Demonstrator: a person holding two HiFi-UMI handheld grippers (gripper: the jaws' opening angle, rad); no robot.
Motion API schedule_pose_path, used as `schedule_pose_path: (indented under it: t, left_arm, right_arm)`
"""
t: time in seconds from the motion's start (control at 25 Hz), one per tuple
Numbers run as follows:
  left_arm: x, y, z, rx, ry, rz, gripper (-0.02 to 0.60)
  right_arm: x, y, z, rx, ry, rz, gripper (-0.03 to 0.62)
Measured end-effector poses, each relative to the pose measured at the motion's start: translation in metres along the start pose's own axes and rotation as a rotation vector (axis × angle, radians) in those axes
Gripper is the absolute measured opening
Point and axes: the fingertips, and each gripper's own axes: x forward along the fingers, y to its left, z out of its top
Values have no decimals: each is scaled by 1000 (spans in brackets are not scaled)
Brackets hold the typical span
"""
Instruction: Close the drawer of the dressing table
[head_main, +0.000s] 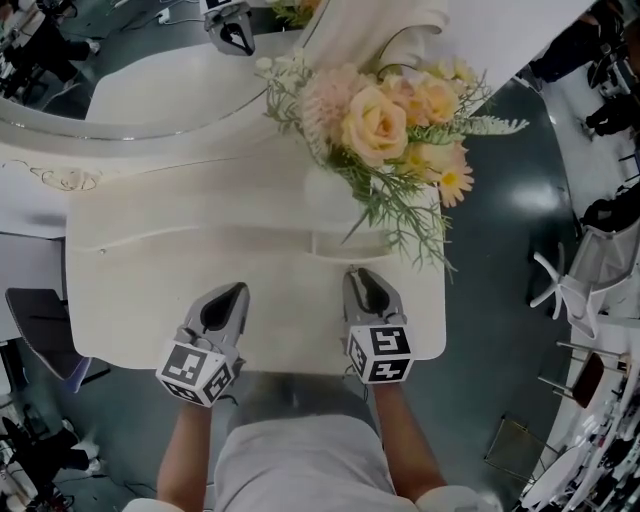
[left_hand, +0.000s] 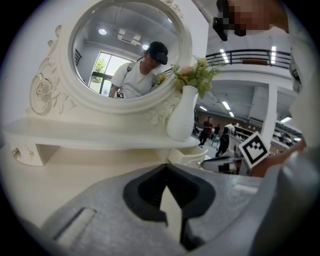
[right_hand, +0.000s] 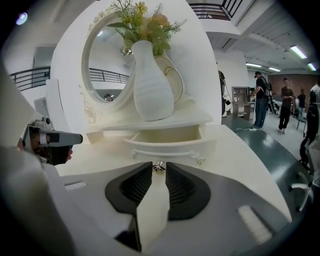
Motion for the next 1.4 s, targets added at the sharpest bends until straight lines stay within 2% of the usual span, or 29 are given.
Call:
schedule_pose_path:
  t: [0.4, 0.84, 1.4]
  left_arm:
    - [3, -4, -3, 4, 12, -21, 0]
    - [0, 2, -5, -3, 16, -7, 0]
    - [-4, 12, 2, -5, 5, 19, 0]
  right_arm:
    - [10, 0, -4, 13, 21, -12, 91]
    - [21, -11, 2, 20, 23, -74, 89]
    - [43, -19, 18, 20, -2, -80, 89]
